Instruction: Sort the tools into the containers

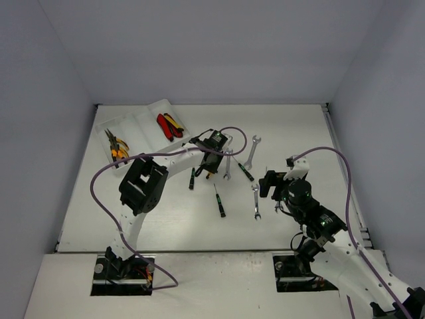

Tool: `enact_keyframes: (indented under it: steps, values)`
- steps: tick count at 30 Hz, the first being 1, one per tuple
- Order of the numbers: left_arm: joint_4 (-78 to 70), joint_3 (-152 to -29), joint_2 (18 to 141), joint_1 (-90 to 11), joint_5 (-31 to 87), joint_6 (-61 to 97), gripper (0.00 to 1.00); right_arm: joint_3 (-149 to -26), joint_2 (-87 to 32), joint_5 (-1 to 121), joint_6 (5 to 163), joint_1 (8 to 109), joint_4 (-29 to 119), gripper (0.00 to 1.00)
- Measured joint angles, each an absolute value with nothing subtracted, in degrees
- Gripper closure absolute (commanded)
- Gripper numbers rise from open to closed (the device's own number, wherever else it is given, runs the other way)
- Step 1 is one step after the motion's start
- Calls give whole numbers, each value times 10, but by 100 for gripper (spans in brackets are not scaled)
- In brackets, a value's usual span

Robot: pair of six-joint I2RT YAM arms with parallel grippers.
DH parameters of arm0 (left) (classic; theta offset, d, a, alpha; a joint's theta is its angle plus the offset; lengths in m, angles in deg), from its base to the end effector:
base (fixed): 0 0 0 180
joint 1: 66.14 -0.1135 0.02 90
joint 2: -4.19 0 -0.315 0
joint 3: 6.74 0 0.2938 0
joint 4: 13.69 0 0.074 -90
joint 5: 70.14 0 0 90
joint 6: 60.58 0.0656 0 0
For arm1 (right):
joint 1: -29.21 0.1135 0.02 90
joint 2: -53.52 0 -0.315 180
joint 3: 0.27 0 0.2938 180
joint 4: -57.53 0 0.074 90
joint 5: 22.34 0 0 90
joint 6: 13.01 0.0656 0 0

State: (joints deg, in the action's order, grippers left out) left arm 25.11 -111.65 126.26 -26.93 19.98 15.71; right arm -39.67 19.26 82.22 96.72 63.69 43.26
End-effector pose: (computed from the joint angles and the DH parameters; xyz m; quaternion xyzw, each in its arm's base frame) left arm 0.4231 -0.3453 0.1781 0.2113 0.9326 -0.1313 0.2616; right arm 0.1643 0.0929 0.2953 -0.0154 0.7593 0.2073 0.6166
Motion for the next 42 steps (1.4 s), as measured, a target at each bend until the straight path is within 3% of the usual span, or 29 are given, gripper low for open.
enact_keyframes:
  steps: [6, 16, 23, 30, 36, 42]
  values:
    - [260, -1121, 1245, -307, 161, 134, 100, -397, 193, 822, 967, 637, 433, 21]
    - [201, -1162, 1219, -479, 149, 28, 100, -397, 193, 823, 967, 637, 433, 21]
    - [193, -1274, 1285, -530, 159, -21, 71, -397, 191, 828, 969, 637, 433, 20]
    - [203, -1302, 1320, -534, 168, -30, 52, -397, 180, 834, 969, 637, 433, 20]
    - [200, -1256, 1285, -528, 170, -25, 52, -397, 179, 835, 969, 637, 433, 20]
    - [217, -1141, 1169, -479, 169, 9, 52, -397, 184, 837, 969, 637, 433, 20]
